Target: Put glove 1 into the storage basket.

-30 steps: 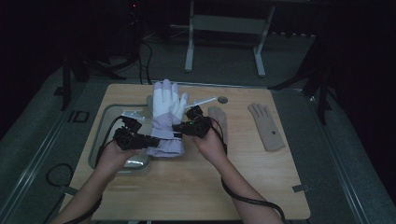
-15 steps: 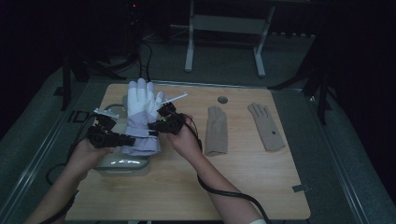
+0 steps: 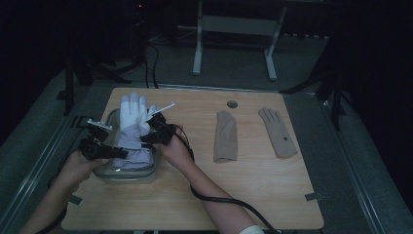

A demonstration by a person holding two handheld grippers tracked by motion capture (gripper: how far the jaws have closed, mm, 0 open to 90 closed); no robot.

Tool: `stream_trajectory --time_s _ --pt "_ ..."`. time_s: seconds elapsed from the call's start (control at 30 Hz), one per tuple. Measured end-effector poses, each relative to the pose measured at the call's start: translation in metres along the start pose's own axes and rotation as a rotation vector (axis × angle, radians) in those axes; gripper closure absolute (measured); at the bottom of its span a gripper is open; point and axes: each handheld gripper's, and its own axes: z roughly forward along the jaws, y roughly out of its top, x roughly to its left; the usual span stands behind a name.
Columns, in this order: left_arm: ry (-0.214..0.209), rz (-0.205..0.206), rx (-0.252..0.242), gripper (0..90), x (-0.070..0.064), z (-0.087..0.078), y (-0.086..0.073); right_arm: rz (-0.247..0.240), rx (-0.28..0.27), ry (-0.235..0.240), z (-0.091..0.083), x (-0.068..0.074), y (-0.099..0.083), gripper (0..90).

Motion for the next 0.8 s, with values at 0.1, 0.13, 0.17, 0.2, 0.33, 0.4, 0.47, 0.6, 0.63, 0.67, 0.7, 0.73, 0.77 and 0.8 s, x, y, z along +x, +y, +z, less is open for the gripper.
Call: stream_trajectory --time_s 0.1,0.13,0.17,0.2,0.33,0.4,0.47,0.6,0.63,0.67,0.7,0.73,0.77,0.8 --pt "0.0 -0.014 0.014 74.2 0.001 0.008 -0.004 0.002 0.028 -0.007 0.008 -0.002 -0.005 78.9" --pt "0.0 -0.014 0.014 74.2 0.001 0.008 -0.004 0.002 0.028 -0.007 0.008 -0.002 -0.005 78.9" --pt "0.0 -0.021 0.03 74.1 0.002 0.013 -0.006 -0.002 0.049 -0.02 0.012 -0.002 -0.007 78.9" --pt "0.003 -0.016 0.04 74.0 0.002 0.015 -0.007 -0.002 0.057 -0.025 0.013 -0.002 -0.008 78.8" --pt "-0.004 -0.04 0.058 73.8 0.003 0.022 -0.012 -0.008 0.108 -0.035 0.019 -0.002 -0.009 78.6" --pt "-0.008 -0.05 0.065 73.6 0.004 0.025 -0.015 -0.015 0.137 -0.035 0.022 -0.001 -0.01 78.5" --pt "-0.006 -0.059 0.065 73.0 0.005 0.028 -0.018 -0.032 0.155 -0.048 0.025 0.001 -0.01 78.5" --pt "0.013 -0.053 0.086 70.3 0.002 0.031 -0.019 -0.045 0.184 -0.056 0.029 0.003 -0.009 78.5" --pt "0.023 -0.051 0.102 68.3 0.002 0.032 -0.019 -0.041 0.196 -0.053 0.03 0.003 -0.008 78.2" --pt "0.041 -0.038 0.117 66.2 0.0 0.033 -0.018 -0.038 0.206 -0.05 0.031 0.003 -0.008 78.0" --pt "0.051 -0.035 0.119 63.2 -0.002 0.034 -0.017 -0.046 0.22 -0.055 0.032 0.004 -0.007 77.5" --pt "0.071 -0.023 0.121 60.0 -0.003 0.035 -0.017 -0.05 0.226 -0.057 0.033 0.004 -0.006 76.9" --pt "0.081 -0.023 0.119 57.4 -0.004 0.035 -0.017 -0.054 0.234 -0.06 0.034 0.004 -0.005 75.9" --pt "0.096 -0.02 0.117 56.0 -0.005 0.036 -0.017 -0.058 0.235 -0.058 0.034 0.004 -0.005 74.9"
